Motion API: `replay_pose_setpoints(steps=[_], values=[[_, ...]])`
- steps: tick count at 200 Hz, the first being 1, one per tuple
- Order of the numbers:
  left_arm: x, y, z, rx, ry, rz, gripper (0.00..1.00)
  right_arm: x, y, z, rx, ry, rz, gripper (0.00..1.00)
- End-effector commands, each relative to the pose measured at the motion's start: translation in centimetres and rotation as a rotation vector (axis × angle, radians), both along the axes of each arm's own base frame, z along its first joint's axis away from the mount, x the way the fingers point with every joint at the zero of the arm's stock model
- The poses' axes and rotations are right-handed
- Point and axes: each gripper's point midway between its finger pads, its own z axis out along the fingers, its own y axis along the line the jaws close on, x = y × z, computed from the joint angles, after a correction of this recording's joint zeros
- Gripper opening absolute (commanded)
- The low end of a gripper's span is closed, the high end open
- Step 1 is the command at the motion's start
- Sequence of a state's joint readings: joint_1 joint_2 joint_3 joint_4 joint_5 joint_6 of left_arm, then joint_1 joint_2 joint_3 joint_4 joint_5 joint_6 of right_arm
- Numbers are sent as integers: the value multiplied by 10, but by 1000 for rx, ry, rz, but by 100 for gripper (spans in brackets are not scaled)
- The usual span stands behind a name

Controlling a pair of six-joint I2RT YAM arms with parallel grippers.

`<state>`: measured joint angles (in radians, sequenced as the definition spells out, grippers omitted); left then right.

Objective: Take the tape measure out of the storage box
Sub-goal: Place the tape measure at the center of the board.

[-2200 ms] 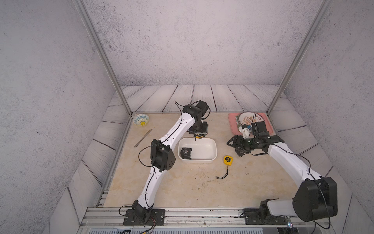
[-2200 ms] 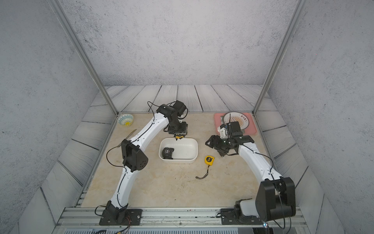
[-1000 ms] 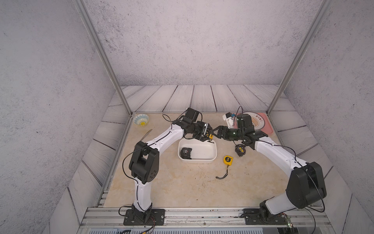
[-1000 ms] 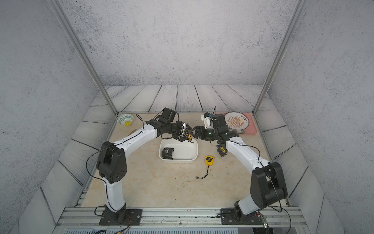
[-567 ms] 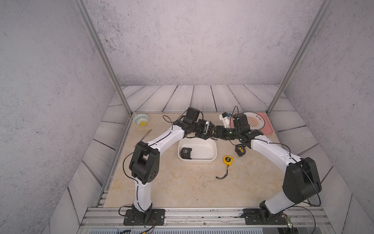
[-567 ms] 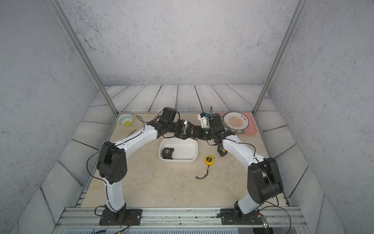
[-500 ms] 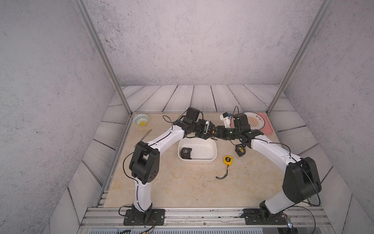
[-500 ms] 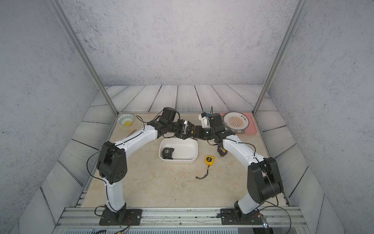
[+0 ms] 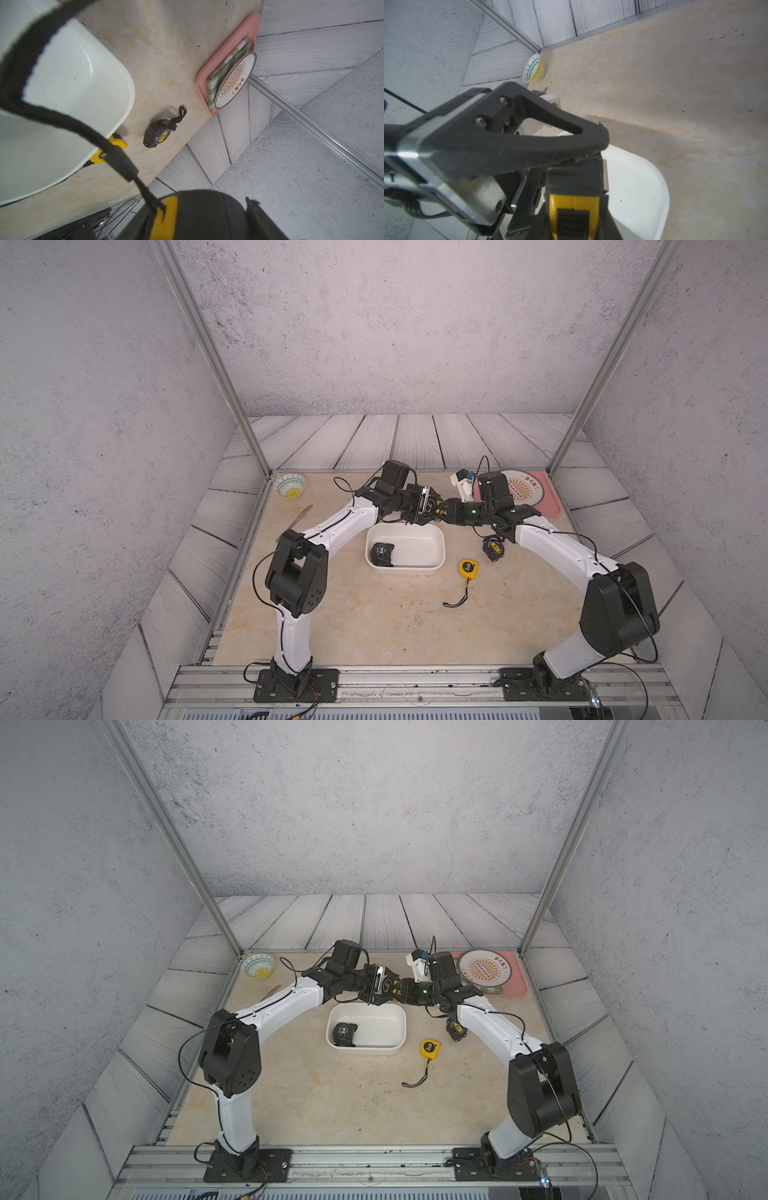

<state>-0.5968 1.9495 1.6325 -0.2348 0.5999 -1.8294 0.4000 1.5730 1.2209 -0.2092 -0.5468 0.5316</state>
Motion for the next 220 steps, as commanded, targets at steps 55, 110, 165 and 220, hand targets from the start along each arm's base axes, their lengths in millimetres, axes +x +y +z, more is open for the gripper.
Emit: replay_pose_setpoints(steps=[55, 110, 165, 220], values=[[-7, -21, 34, -102, -175, -163, 98, -3, -24, 29, 2, -21, -82, 0], [-3, 18, 26, 95, -237, -240, 98, -7, -92, 27, 33, 72, -283, 0], [1, 69, 5, 566, -393, -536, 99, -54, -136, -39, 46, 371, -414, 0], [0, 113, -26, 931, -419, -743, 96, -63, -140, -57, 100, 429, -456, 0]])
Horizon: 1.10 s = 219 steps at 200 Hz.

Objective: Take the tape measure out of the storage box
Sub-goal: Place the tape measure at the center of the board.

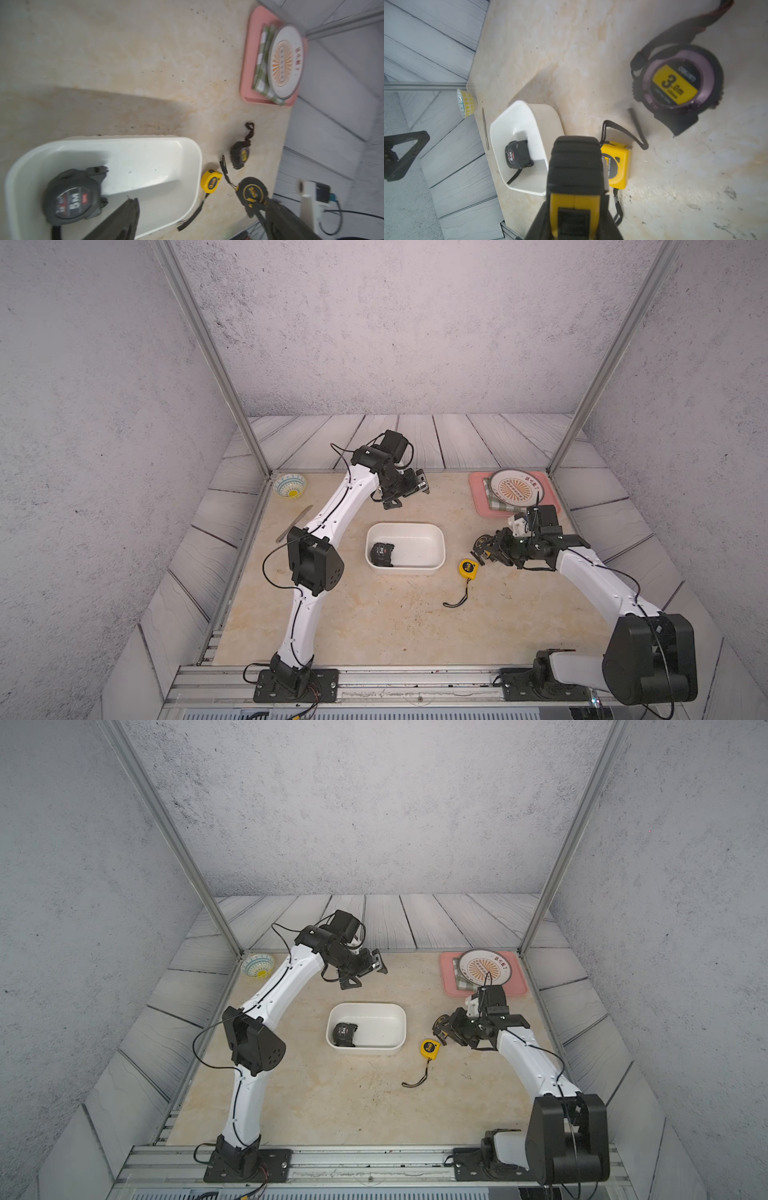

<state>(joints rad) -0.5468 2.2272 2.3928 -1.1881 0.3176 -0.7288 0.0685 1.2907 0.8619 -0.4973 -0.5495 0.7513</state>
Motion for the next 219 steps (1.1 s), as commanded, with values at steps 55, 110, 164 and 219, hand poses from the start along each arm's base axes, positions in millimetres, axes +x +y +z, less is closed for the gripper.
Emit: replay_pose_setpoints(steps=[55, 110, 164, 219], values=[[-24, 61, -39, 502, -32, -206, 92, 47, 16, 31, 92, -98, 48, 0], [-44, 57, -67, 634, -5, -319, 93, 81, 24, 3, 120, -65, 51, 0], [-47, 61, -75, 666, 2, -340, 94, 97, 34, -20, 56, -28, 97, 0], [-50, 63, -82, 679, 20, -346, 94, 100, 47, -51, 30, 57, 122, 0]])
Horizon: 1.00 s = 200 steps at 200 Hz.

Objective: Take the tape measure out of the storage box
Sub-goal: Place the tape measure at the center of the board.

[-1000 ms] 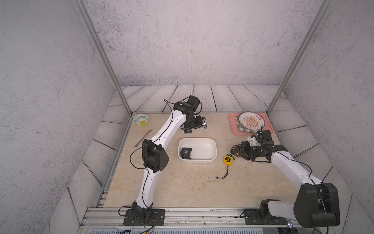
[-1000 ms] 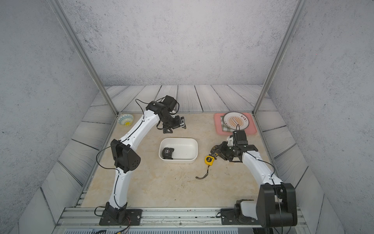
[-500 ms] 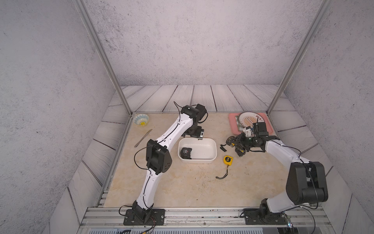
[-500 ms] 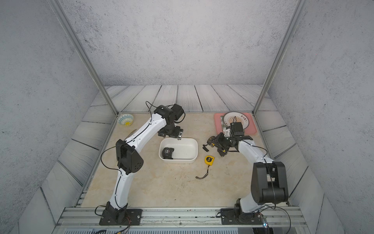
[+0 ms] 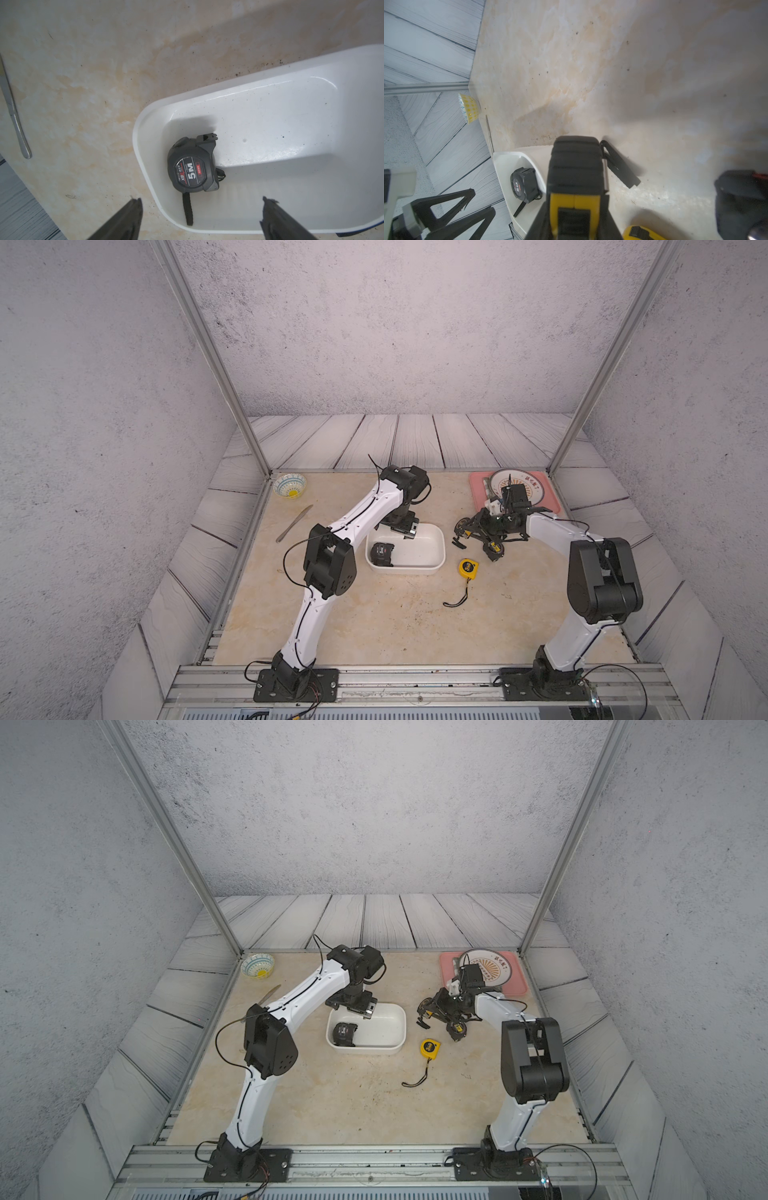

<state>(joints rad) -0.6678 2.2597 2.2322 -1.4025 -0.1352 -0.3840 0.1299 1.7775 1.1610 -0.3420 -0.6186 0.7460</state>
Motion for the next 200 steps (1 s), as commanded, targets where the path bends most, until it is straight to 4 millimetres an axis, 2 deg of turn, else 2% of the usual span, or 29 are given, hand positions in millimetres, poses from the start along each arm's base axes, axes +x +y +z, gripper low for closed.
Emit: replay_pose_setpoints(steps=[1, 31, 61, 129, 200], values=[[-1, 7, -2, 30, 6, -5, 94, 5, 5, -13, -26, 23, 23, 0], [-4, 10, -12, 57, 37, -10, 96, 5, 11, -28, -42, 77, 43, 0], [-5, 14, -17, 80, 41, -12, 97, 6, 20, -33, -55, 102, 68, 0], [-4, 17, -16, 94, 29, -14, 98, -3, 14, -50, -95, 170, 53, 1], [-5, 19, -16, 104, 35, -24, 99, -7, 10, -60, -130, 206, 53, 18]])
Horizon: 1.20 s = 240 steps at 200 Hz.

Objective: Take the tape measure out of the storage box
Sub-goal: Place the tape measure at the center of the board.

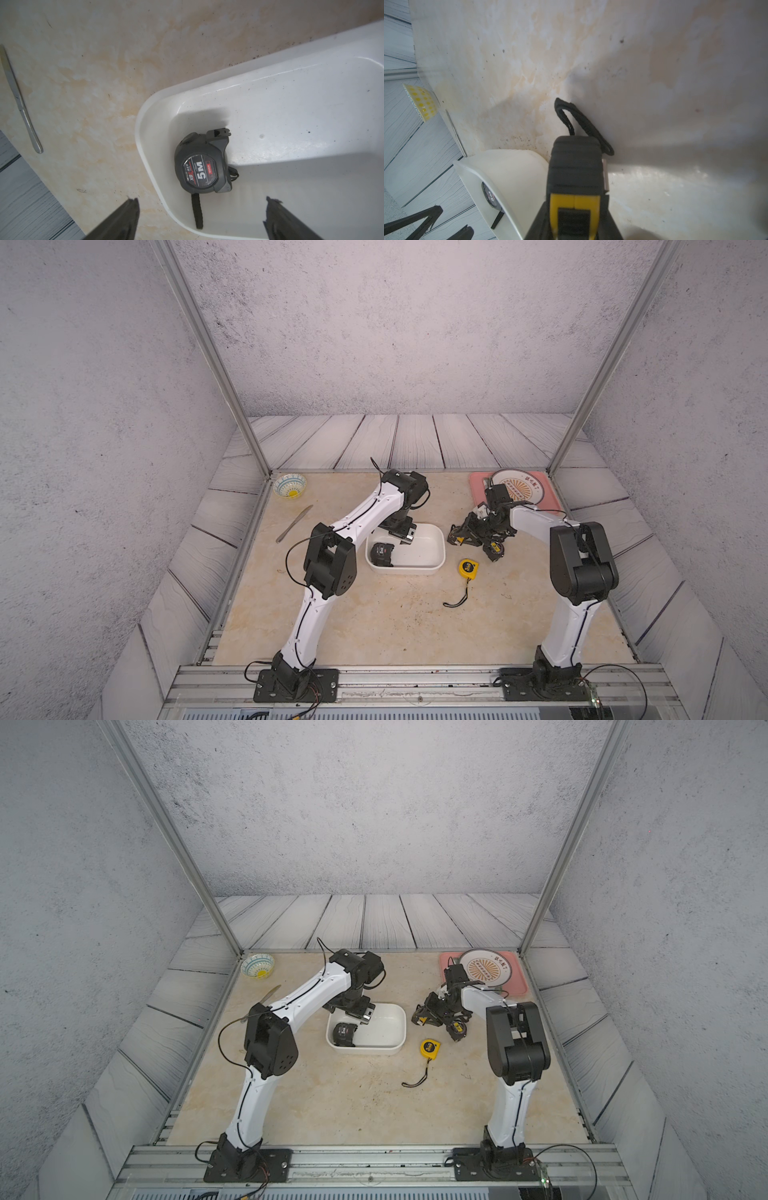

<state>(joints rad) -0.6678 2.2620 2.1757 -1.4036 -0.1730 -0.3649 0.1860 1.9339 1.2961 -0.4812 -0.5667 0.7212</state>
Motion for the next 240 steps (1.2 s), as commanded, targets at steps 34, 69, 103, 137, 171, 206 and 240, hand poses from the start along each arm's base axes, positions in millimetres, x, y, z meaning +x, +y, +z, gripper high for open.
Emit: replay_pose_setpoints(steps=[34, 69, 103, 137, 171, 206, 240], values=[[1, 7, 1, 31, 1, -7, 99, -8, -10, -23, -70, 64, -4, 29], [0, 6, 0, 30, 4, -7, 99, -11, -12, -21, -80, 61, -3, 49], [0, 7, 1, 32, 3, -5, 99, -13, -13, -22, -85, 60, -2, 58], [0, 7, 1, 30, 3, -3, 99, -13, -14, -19, -95, 53, 1, 60], [0, 6, 2, 25, 4, -2, 99, -15, -19, -15, -122, 51, -1, 62], [-3, 6, -3, 26, 23, -11, 98, -19, -26, -6, -161, 41, -3, 63], [-7, 5, -18, 17, 44, -24, 98, -25, -33, 13, -197, 6, 5, 63]])
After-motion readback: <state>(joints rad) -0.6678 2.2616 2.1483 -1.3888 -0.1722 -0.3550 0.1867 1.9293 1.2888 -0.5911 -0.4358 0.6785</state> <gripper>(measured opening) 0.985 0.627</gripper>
